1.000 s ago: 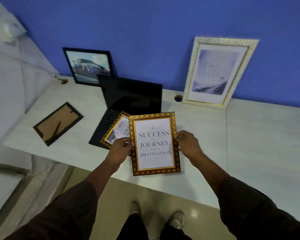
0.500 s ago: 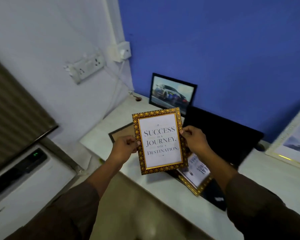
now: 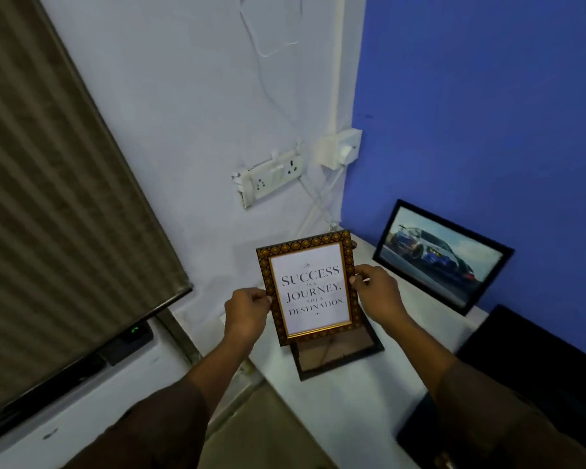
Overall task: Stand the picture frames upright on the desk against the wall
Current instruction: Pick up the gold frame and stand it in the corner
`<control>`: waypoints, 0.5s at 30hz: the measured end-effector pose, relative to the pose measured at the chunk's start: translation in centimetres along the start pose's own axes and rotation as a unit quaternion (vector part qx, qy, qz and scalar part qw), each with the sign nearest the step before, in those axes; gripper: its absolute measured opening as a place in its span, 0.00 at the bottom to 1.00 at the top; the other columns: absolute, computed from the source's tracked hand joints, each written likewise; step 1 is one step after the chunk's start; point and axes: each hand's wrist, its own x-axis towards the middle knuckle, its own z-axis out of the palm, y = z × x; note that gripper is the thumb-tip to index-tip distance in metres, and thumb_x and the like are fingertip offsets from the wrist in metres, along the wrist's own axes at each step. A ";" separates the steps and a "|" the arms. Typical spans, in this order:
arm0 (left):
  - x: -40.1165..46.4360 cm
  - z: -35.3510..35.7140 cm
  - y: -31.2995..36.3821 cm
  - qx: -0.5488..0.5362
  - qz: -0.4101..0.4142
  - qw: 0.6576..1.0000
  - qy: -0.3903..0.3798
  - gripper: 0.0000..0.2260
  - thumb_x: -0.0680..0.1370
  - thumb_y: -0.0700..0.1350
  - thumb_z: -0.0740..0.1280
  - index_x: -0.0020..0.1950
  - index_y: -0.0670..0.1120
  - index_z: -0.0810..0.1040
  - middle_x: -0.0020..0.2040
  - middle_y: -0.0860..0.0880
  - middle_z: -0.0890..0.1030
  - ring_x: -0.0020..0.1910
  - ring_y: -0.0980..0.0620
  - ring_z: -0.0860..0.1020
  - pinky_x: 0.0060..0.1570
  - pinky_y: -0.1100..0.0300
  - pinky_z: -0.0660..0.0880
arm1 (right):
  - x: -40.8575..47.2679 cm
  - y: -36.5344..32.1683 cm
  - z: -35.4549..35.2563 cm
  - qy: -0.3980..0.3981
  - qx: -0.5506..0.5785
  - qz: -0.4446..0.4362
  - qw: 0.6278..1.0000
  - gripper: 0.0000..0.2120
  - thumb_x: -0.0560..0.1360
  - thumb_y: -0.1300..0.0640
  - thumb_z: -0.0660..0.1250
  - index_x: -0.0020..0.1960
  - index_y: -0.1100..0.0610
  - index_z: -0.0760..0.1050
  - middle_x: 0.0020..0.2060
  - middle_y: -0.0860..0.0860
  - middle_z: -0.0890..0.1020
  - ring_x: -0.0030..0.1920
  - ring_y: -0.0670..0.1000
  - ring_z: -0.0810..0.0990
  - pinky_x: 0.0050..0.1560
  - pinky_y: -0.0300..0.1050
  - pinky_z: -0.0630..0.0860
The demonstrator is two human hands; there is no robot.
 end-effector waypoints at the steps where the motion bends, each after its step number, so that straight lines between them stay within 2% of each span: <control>1: 1.5 0.3 0.0 0.005 -0.002 1.000 0.013 0.07 0.78 0.41 0.69 0.51 0.42 0.87 0.47 0.46 0.86 0.48 0.47 0.84 0.48 0.56 0.79 | 1.7 -0.3 0.9 -0.001 -0.002 -0.004 1.000 0.12 0.81 0.54 0.62 0.61 0.52 0.80 0.54 0.54 0.81 0.54 0.55 0.80 0.54 0.52 0.78; 4: 4.6 1.1 0.0 0.017 -0.011 0.999 0.030 0.10 0.79 0.41 0.66 0.56 0.42 0.85 0.50 0.46 0.86 0.47 0.48 0.82 0.44 0.61 0.74 | 5.7 -0.7 3.1 -0.005 -0.009 -0.019 1.000 0.13 0.81 0.53 0.62 0.63 0.52 0.79 0.56 0.55 0.80 0.55 0.56 0.80 0.55 0.52 0.78; 6: 6.8 2.0 0.1 0.020 -0.015 0.999 0.021 0.11 0.80 0.39 0.64 0.57 0.44 0.84 0.51 0.49 0.84 0.44 0.53 0.79 0.38 0.64 0.72 | 8.8 -0.3 4.5 -0.020 -0.009 -0.023 0.999 0.14 0.81 0.53 0.62 0.64 0.53 0.79 0.55 0.57 0.79 0.54 0.57 0.80 0.55 0.51 0.77; 9: 9.9 3.2 -0.3 0.021 -0.024 0.999 -0.005 0.15 0.79 0.38 0.63 0.62 0.46 0.83 0.53 0.50 0.84 0.42 0.59 0.78 0.37 0.67 0.72 | 12.8 0.7 6.4 -0.058 -0.020 -0.028 0.998 0.14 0.81 0.54 0.62 0.63 0.55 0.80 0.53 0.58 0.79 0.53 0.58 0.80 0.53 0.48 0.76; 11: 11.7 4.1 -0.5 0.028 -0.034 0.999 -0.029 0.15 0.79 0.39 0.64 0.62 0.47 0.82 0.55 0.50 0.84 0.48 0.53 0.80 0.40 0.65 0.73 | 15.3 1.6 7.6 -0.075 -0.024 -0.028 0.996 0.14 0.81 0.53 0.61 0.59 0.57 0.81 0.50 0.59 0.80 0.50 0.58 0.81 0.50 0.49 0.77; 15: 14.6 5.6 -0.4 0.034 -0.077 0.993 -0.082 0.16 0.79 0.45 0.65 0.67 0.49 0.80 0.64 0.48 0.81 0.62 0.47 0.78 0.54 0.58 0.72 | 19.3 2.9 9.6 -0.096 -0.029 -0.012 0.995 0.17 0.77 0.49 0.56 0.46 0.57 0.80 0.41 0.57 0.81 0.43 0.58 0.81 0.38 0.46 0.73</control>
